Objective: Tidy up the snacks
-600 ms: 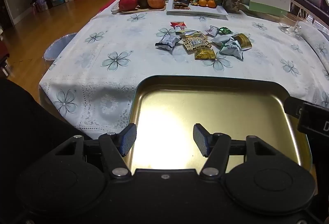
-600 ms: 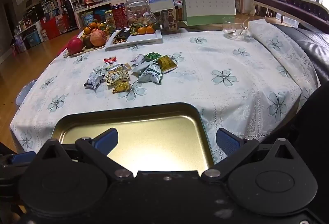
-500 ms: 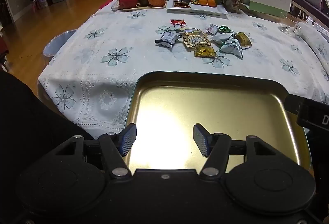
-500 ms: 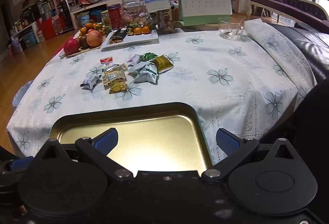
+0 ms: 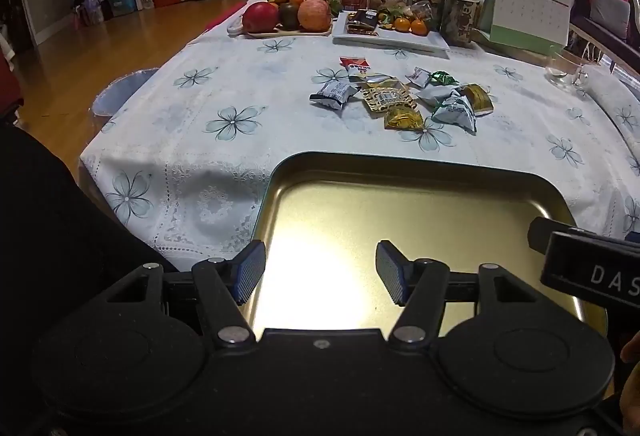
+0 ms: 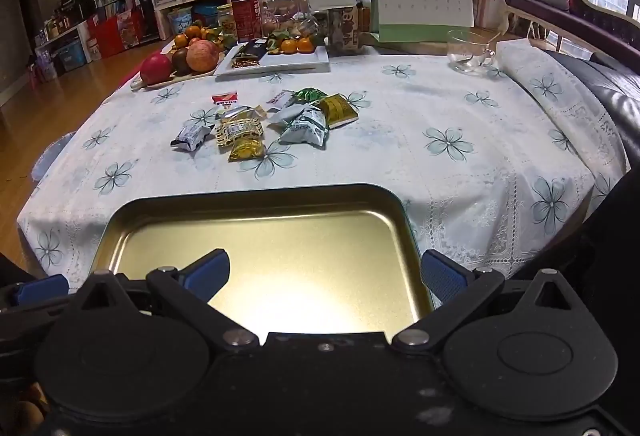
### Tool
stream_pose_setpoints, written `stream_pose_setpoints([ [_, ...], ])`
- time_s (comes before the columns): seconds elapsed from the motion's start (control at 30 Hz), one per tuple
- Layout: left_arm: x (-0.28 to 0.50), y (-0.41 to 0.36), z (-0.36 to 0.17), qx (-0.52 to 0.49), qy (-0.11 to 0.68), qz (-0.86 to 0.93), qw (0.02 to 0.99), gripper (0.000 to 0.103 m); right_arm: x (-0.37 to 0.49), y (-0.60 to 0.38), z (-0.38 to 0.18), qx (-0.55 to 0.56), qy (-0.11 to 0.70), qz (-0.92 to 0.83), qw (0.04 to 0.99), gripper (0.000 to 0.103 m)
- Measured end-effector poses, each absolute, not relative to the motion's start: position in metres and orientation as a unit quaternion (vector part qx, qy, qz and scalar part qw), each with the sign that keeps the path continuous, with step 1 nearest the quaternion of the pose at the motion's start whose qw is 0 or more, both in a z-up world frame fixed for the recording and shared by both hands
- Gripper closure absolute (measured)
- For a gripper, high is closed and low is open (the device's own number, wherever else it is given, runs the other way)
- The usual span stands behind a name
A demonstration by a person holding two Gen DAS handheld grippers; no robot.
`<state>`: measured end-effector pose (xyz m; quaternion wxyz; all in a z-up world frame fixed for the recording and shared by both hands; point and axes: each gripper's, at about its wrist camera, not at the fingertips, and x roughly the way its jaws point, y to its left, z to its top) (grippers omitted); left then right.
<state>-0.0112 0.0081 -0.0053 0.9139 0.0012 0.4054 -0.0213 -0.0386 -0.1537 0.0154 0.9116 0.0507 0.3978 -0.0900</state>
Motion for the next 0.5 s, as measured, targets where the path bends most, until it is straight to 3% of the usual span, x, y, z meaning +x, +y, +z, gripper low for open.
stream_pose_setpoints([
  [0.5,-0.0110,0.0068,-0.0078,0.008,0.406,-0.021,0.914,0.039,-0.0344,-0.1540,0.0147,0.068,0.399,-0.071,0.912,0.000],
])
